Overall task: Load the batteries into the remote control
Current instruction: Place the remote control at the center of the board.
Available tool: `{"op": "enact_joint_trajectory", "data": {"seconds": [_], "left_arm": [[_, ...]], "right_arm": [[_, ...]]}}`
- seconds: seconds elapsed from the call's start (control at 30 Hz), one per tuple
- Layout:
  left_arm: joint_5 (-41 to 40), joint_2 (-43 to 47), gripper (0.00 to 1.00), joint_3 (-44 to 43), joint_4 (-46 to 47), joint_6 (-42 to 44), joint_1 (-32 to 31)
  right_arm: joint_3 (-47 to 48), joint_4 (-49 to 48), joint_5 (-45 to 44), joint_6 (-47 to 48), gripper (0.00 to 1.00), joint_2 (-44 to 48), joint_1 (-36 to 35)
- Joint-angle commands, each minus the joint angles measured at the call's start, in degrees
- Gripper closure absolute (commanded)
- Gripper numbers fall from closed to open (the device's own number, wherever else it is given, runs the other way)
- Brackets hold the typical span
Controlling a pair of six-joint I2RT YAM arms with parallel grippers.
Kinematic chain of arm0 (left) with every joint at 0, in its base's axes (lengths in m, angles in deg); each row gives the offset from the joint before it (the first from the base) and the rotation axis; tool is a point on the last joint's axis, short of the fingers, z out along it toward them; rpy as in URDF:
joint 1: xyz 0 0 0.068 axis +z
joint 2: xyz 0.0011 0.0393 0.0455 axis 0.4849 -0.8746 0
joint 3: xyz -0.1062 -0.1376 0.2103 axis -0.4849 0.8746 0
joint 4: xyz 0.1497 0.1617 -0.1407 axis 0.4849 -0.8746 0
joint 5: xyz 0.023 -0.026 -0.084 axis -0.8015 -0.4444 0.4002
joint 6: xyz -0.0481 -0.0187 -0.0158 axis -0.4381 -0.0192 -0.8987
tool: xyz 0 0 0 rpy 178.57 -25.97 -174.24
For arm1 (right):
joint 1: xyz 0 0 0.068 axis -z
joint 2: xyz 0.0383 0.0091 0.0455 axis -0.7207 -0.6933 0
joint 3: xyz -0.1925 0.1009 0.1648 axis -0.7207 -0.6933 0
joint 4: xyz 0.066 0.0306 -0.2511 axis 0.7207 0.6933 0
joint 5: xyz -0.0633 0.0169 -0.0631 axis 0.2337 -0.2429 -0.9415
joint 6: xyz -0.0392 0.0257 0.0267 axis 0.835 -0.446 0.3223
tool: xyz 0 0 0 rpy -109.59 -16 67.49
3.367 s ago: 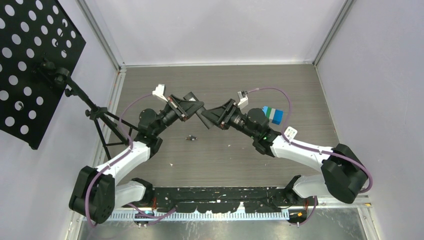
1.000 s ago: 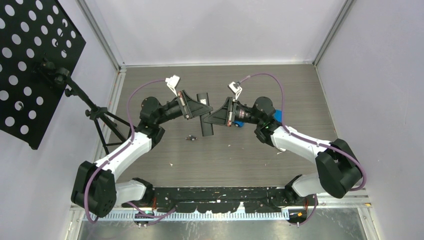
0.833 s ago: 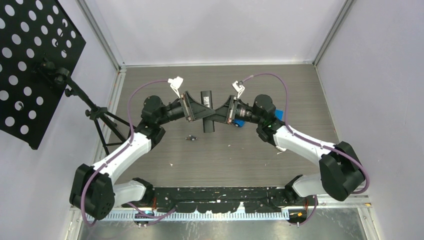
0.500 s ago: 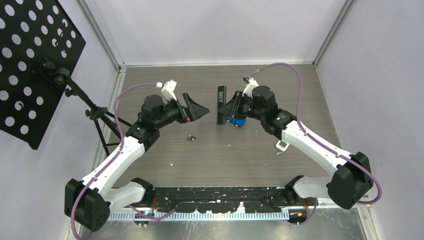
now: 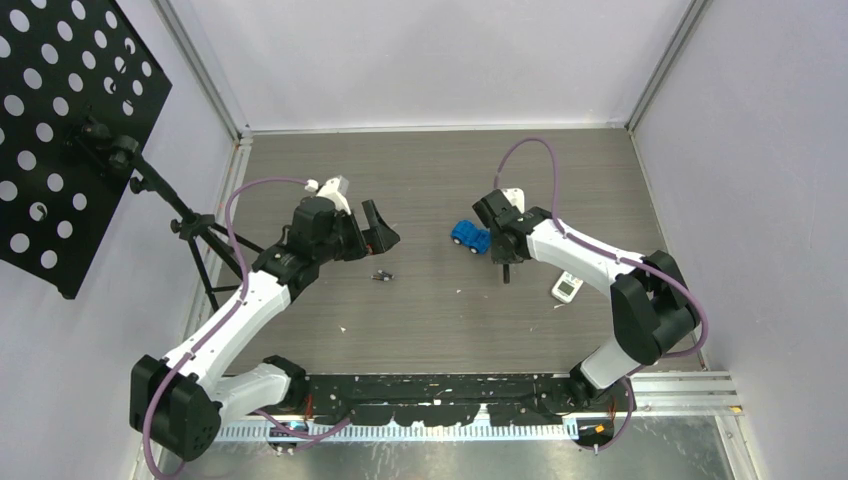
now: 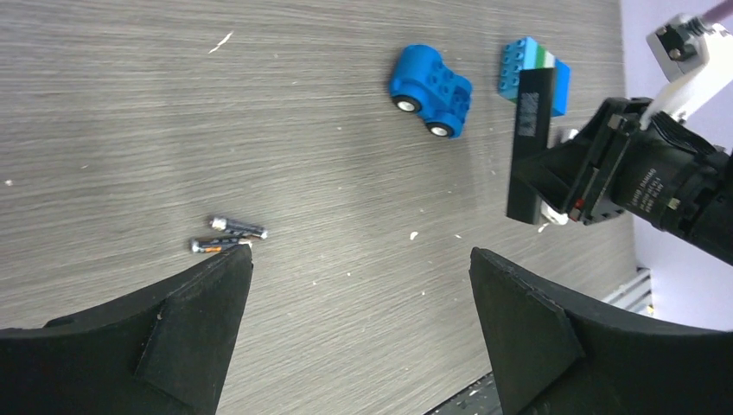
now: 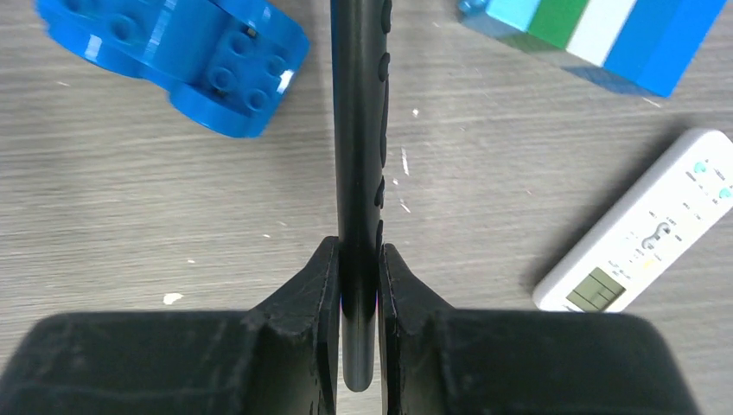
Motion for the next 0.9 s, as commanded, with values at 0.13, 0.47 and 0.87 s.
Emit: {"op": "enact_joint_trajectory", "data": {"seconds": [0.13, 0.47, 0.87], "left_arm": [[-4.80, -2.80, 0.02, 0.27, -2.58, 1.38, 0.09], [-5.99, -5.93, 0.04, 0.57, -3.82, 0.75, 0.09], [-5.22, -6.21, 0.04, -0.28, -2.22, 1.75, 0.09]], "right_arm": [[-0.81, 6.42, -5.32, -1.42, 1.00, -3.49, 0.03], [-0.31, 7.42, -6.22, -1.39, 0.78, -8.33, -0.02], [-1.84, 3.10, 4.91, 0.90, 0.34, 0.01, 1.19]]}}
